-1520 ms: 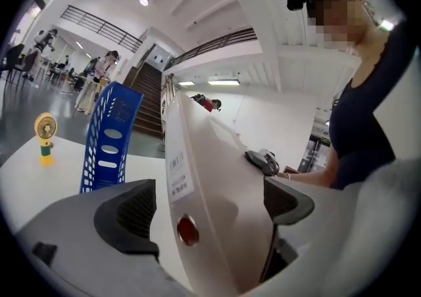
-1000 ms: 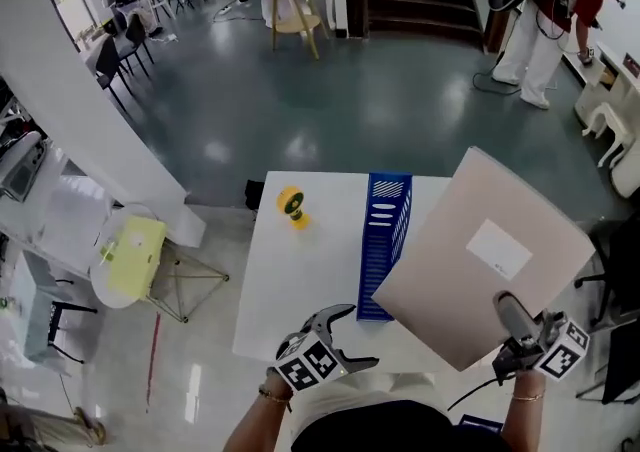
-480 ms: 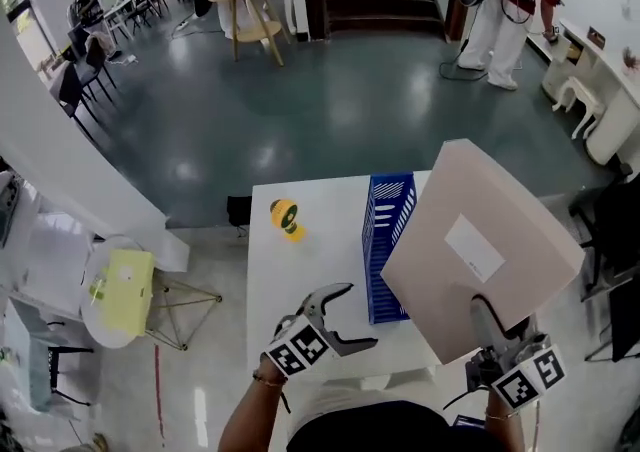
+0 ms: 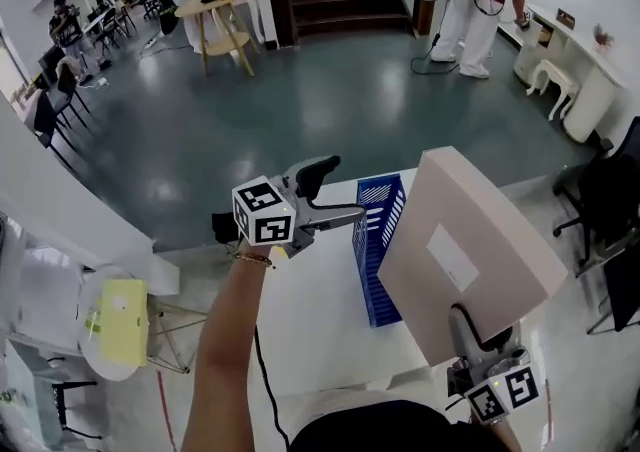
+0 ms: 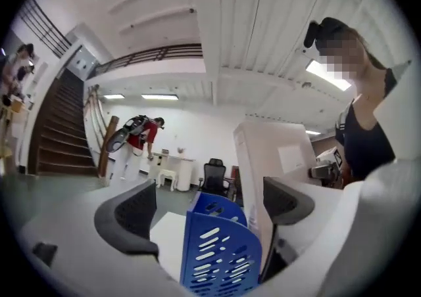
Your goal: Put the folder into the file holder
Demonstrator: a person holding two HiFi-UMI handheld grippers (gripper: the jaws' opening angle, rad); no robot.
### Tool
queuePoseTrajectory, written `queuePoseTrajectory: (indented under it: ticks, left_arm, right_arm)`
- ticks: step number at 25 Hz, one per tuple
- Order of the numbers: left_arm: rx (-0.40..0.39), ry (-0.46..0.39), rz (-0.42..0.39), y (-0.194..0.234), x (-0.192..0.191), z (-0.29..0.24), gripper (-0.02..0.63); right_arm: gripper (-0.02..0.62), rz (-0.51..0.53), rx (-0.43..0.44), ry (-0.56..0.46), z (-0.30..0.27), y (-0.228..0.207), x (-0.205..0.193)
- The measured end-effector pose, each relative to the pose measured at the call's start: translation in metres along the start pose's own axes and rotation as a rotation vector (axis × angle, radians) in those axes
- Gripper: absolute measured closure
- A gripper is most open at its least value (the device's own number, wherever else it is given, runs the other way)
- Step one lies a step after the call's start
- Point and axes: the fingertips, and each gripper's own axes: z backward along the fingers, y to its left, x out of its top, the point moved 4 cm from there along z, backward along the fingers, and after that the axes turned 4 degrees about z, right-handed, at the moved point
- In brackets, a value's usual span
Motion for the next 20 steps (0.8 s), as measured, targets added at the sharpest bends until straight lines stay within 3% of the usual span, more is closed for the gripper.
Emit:
queuePoseTrajectory:
  ticks: [3,6,10,20]
  left_arm:
    - [-0.144,0.049,-0.024,-0.006,-0.006,-0.020,0.104]
    - [-0.201,0.111,-0.038,-0.005,-0.014,-0.034,0.105]
    - [-0.232,0.139,0.005,0.001,-0.026,-0.042,0.104]
    - [-0.277,0.179,0.045,-0.003,-0.041,-0.053,0.104]
  right_arm:
    - [0.334,-0.017,-0.013,-0.008,0.001,0.015,-0.003]
    - [0.334,-0.011,-0.026,-0.032,0.005,0.026,-0.002]
    - [0.334,-0.013,-0.057,-0.056,0.002,0.024,-0.003]
    - [0.333,0.096,-0.118,-0.109,-0.030,0.034,-0.012]
